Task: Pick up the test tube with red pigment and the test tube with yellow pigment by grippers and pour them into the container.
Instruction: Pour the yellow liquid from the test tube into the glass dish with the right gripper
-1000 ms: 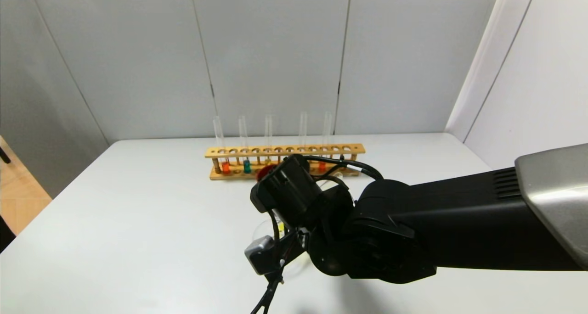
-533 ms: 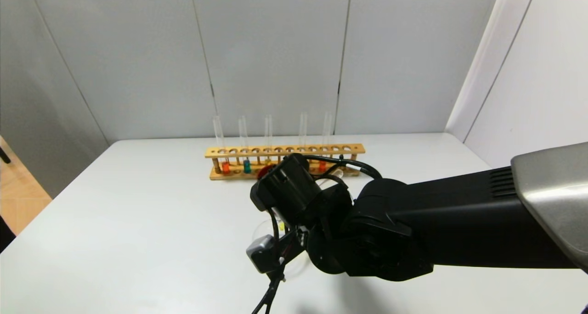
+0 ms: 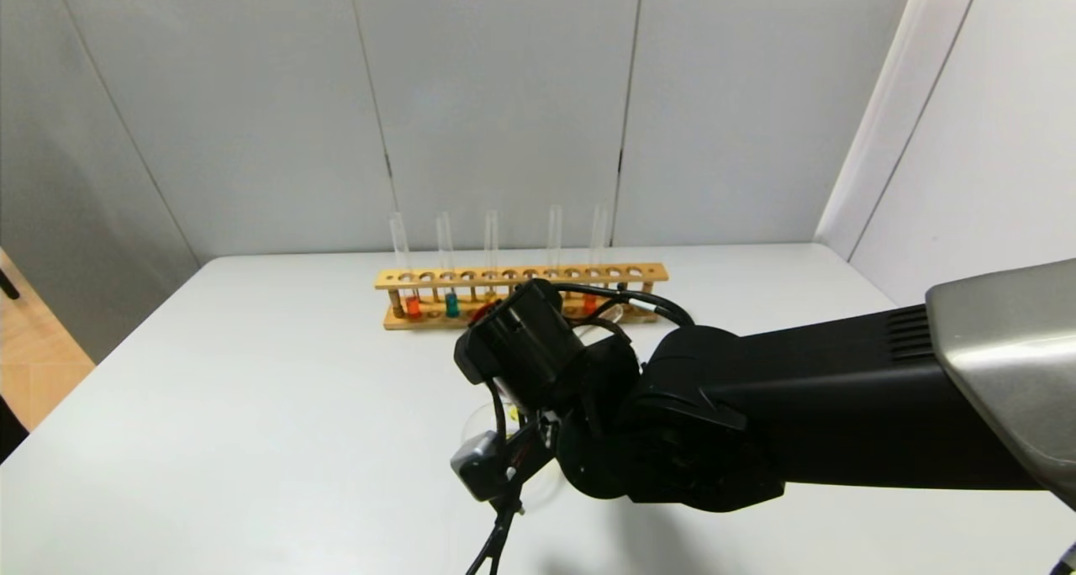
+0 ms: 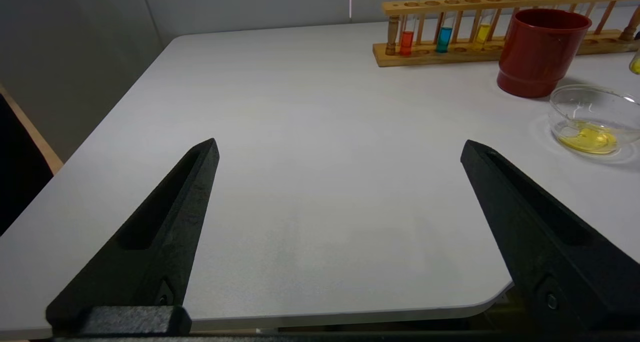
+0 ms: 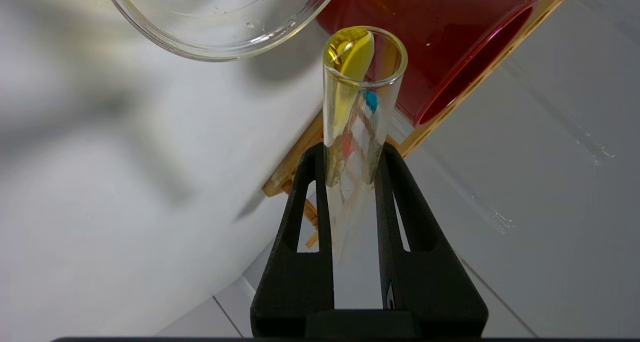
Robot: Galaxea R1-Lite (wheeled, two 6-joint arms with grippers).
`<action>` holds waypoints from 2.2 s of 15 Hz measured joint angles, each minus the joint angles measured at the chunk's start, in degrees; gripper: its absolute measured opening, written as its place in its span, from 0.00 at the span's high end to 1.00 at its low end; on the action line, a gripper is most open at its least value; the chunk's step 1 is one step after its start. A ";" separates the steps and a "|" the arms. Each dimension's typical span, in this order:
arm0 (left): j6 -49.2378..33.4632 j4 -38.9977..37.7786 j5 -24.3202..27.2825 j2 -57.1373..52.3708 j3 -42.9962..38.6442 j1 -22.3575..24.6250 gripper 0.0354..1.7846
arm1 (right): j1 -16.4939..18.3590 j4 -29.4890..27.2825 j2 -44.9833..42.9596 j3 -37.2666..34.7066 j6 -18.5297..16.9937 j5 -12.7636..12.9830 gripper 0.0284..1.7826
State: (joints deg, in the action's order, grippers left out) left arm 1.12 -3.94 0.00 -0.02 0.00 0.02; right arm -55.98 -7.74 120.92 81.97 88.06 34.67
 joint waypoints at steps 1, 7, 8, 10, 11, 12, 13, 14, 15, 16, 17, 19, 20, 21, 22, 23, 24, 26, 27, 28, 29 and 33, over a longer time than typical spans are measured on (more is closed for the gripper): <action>0.02 0.02 0.00 0.00 0.00 0.00 0.04 | -0.09 0.02 0.11 0.20 0.44 0.68 0.86; 0.00 0.00 0.00 0.00 0.00 0.00 0.04 | -0.17 0.02 0.46 -0.17 0.80 0.99 0.86; 0.00 0.02 0.00 0.00 0.00 -0.02 0.04 | -0.17 0.04 0.55 -0.22 0.80 0.99 0.86; 0.02 0.00 0.00 0.00 0.00 -0.10 0.04 | -0.27 0.15 0.74 -0.27 0.80 0.99 0.86; 0.02 0.00 0.00 0.00 0.00 -0.12 0.04 | -0.30 0.02 0.77 -0.27 0.88 1.33 0.86; 0.02 0.00 0.00 0.00 0.00 -0.13 0.04 | -0.30 -0.02 0.78 -0.49 0.90 1.74 0.86; 0.00 0.02 0.00 0.00 0.00 -0.12 0.04 | -0.30 0.00 0.80 -0.80 0.90 1.82 0.86; 0.02 0.00 0.00 0.00 0.00 -0.12 0.04 | -0.35 0.15 0.80 -1.05 0.90 1.85 0.86; 0.00 0.00 0.00 0.00 0.00 -0.12 0.04 | -0.49 0.22 0.77 -1.21 0.88 1.85 0.86; 0.02 -0.02 0.00 0.00 0.00 -0.12 0.04 | -0.68 0.30 0.72 -1.13 0.88 1.85 0.86; 0.02 -0.02 0.00 0.00 0.00 -0.12 0.04 | -0.94 0.30 0.67 -0.69 0.90 1.85 0.86; 0.02 -0.02 0.00 0.00 0.00 -0.10 0.04 | -1.35 0.13 0.46 -0.24 0.90 1.93 0.86; 0.02 0.00 0.00 0.00 0.00 -0.10 0.04 | -1.49 0.13 0.39 -0.24 0.90 1.95 0.86; 0.02 -0.02 0.00 0.00 0.00 -0.10 0.04 | -1.55 0.09 0.33 -0.24 0.88 2.16 0.86; 0.02 -0.02 0.00 0.00 0.00 -0.10 0.04 | -1.65 0.09 0.28 -0.24 0.91 2.47 0.86; 0.02 -0.02 0.00 0.00 0.00 -0.10 0.04 | -1.68 0.04 0.26 -0.22 0.94 2.58 0.86; 0.02 -0.02 0.00 0.00 0.00 -0.10 0.04 | -1.71 0.02 0.24 -0.24 1.01 2.62 0.86; 0.02 -0.02 0.02 0.00 0.00 -0.10 0.04 | -1.73 0.04 0.22 -0.39 1.32 2.67 0.86; 0.00 -0.05 0.02 0.00 0.00 -0.10 0.04 | -1.77 0.11 0.22 -0.41 1.51 2.67 0.86; 0.00 -0.02 0.02 0.00 0.00 -0.10 0.04 | -1.84 0.24 0.22 -0.41 1.88 2.67 0.86; 0.02 0.00 0.00 0.00 0.00 -0.10 0.04 | -1.93 0.24 0.24 -0.41 2.07 2.67 0.86; 0.00 -0.02 0.00 0.00 0.00 -0.12 0.04 | -2.04 0.30 0.46 -0.55 2.12 2.67 0.86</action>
State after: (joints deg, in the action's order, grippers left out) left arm 1.12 -3.96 0.00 -0.02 0.00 -0.10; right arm -58.02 -7.44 121.38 81.42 90.19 37.34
